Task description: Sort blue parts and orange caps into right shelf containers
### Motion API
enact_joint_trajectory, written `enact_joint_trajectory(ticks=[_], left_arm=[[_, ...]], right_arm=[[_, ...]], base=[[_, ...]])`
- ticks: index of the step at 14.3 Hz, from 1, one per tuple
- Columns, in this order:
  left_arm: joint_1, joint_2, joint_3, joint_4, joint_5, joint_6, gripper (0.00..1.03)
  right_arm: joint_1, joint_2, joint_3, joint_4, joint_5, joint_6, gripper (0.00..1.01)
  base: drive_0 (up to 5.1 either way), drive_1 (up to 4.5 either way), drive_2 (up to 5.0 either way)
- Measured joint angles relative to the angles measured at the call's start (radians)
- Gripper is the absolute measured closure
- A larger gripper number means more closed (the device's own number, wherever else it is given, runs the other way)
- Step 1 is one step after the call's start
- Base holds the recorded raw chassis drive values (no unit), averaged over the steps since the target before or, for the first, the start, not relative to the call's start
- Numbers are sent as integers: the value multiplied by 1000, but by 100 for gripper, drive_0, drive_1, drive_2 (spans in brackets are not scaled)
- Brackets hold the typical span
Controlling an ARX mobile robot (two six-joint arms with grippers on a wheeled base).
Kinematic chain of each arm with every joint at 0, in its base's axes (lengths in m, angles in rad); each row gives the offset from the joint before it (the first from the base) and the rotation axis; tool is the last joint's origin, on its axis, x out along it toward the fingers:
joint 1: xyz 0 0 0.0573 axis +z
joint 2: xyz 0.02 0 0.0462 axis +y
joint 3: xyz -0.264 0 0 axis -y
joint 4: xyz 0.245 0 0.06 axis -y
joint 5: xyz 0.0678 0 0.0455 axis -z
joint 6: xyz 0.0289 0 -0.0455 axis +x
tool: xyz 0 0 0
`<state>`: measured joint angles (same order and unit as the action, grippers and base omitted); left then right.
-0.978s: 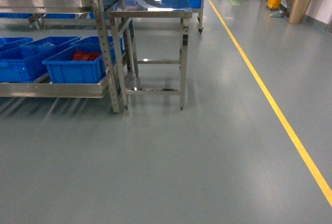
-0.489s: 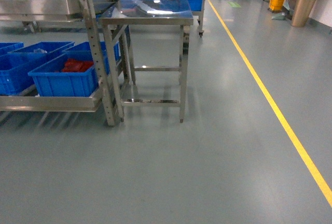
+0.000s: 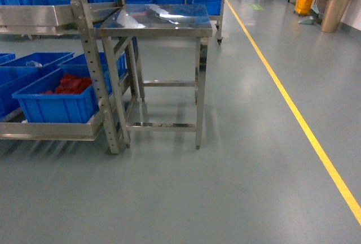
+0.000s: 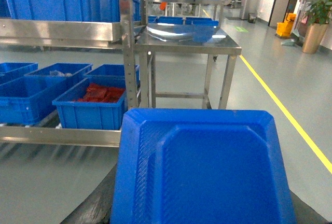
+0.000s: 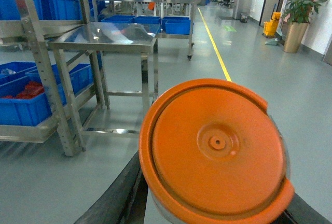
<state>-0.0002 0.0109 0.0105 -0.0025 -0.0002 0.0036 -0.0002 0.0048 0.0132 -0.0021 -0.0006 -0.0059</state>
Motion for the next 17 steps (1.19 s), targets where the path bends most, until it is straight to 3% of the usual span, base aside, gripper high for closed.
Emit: enact_joint_trajectory(ticks=[17], left_arm=[[0,0,0,0,0,0,59]], right_arm=[[0,0,0,0,0,0,58]], base=[[-5,422,-431]])
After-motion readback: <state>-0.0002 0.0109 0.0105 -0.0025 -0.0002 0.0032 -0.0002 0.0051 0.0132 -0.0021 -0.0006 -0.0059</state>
